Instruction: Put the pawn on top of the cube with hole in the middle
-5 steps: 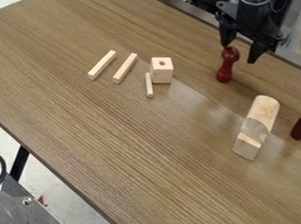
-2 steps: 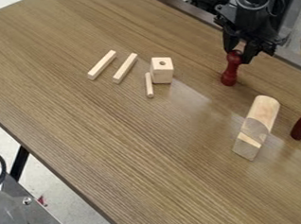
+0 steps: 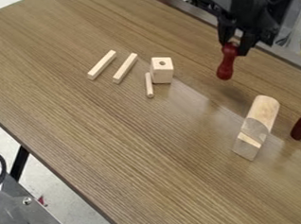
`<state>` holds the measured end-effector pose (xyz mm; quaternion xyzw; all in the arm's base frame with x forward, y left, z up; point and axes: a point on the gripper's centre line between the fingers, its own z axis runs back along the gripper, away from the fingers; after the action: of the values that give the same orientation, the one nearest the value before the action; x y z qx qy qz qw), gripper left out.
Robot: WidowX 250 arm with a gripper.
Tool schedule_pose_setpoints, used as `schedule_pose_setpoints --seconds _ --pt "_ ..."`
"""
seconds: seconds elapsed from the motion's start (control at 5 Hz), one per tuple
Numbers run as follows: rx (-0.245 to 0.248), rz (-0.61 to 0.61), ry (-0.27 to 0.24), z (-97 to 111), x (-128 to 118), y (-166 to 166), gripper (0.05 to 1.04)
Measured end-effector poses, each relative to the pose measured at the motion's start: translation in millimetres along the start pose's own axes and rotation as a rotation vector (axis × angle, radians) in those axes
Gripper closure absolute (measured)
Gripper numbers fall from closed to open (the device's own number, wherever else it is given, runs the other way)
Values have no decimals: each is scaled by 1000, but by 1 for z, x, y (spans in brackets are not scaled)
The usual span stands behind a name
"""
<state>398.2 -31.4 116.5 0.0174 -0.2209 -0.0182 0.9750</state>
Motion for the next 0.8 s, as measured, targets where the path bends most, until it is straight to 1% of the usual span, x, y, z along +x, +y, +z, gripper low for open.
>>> schedule_pose_setpoints --seconds 0.2,0.4,0.6,0.8 --pt "9 44 -59 35 -4 6 638" --pt "33 73 -65 42 -13 16 638" --pt "66 107 -65 43 -24 35 638" --pt "93 145 -61 39 -30 53 638"
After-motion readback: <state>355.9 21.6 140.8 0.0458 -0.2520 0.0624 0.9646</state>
